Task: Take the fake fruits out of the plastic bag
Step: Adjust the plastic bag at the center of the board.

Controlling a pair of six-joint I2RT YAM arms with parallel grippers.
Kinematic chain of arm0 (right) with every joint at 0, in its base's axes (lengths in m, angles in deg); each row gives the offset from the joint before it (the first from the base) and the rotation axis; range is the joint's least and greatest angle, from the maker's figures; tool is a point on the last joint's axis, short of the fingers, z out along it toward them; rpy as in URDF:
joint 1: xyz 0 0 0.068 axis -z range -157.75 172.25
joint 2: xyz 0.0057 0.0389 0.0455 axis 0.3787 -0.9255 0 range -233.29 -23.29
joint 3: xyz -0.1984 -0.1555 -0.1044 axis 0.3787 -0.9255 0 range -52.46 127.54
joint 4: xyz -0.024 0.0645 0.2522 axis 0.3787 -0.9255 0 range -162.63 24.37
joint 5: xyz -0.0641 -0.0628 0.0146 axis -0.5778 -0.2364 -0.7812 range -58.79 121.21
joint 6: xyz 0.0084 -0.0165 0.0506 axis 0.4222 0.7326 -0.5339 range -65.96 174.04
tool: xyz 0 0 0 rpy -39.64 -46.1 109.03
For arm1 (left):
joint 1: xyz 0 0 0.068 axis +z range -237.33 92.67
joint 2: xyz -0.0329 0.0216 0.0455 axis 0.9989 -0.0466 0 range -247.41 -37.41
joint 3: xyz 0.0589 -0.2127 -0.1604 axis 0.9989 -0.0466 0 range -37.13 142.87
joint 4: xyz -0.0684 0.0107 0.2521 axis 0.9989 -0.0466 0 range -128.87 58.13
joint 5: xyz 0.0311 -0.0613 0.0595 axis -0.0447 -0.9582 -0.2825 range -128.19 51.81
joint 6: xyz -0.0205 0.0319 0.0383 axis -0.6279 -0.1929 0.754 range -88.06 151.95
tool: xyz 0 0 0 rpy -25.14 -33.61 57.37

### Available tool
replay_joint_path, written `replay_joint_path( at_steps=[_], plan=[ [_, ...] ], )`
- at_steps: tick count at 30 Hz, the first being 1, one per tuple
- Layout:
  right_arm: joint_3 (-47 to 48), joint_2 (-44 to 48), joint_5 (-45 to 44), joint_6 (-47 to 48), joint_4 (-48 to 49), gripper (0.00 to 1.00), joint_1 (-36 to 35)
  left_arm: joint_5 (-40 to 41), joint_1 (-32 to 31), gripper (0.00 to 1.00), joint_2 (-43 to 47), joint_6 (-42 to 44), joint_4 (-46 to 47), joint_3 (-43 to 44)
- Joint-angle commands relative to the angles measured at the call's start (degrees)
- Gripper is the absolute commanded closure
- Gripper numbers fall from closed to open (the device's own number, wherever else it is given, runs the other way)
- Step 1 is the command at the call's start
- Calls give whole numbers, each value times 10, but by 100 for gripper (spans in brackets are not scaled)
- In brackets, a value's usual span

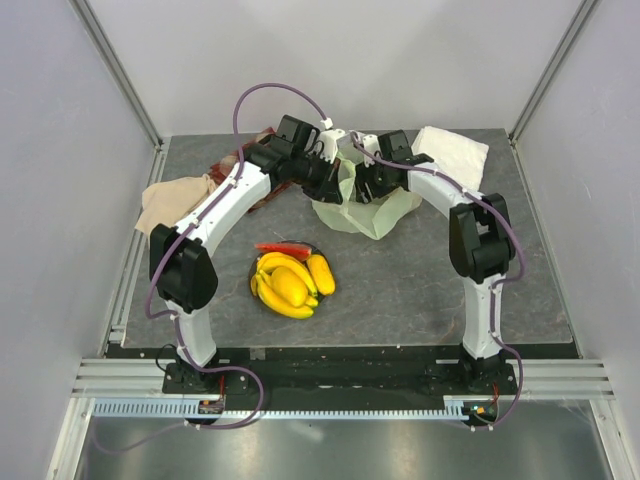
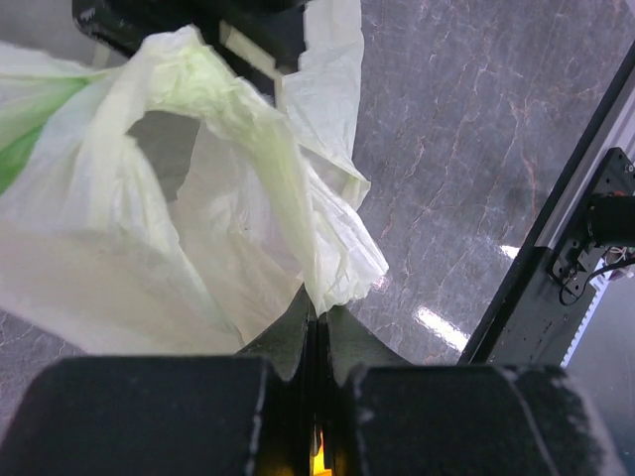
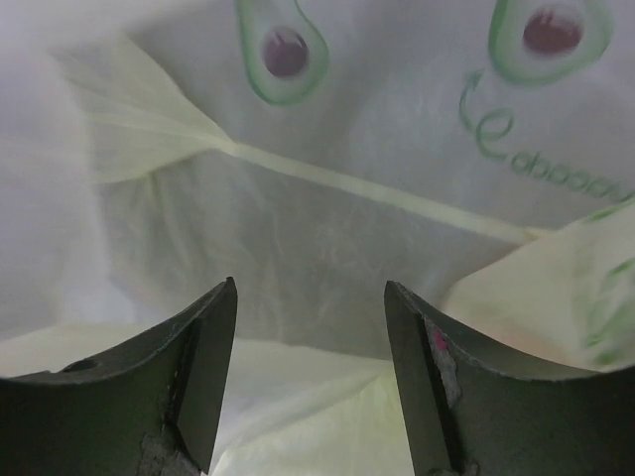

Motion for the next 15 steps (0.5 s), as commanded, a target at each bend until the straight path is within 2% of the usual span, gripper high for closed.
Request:
replay_joint_path(
  at_steps=[1,5,15],
  plan=[
    [36,-19,-19,-32,27,30,12,9,-4,99,16,-2,12,4],
    [51,-14,-69,-20,33,28,23,11,-3,98,19,-2,13,-3],
    [2,20,-180,135,34,22,30,-3,-3,98,12,-9,13,-1]
  ],
)
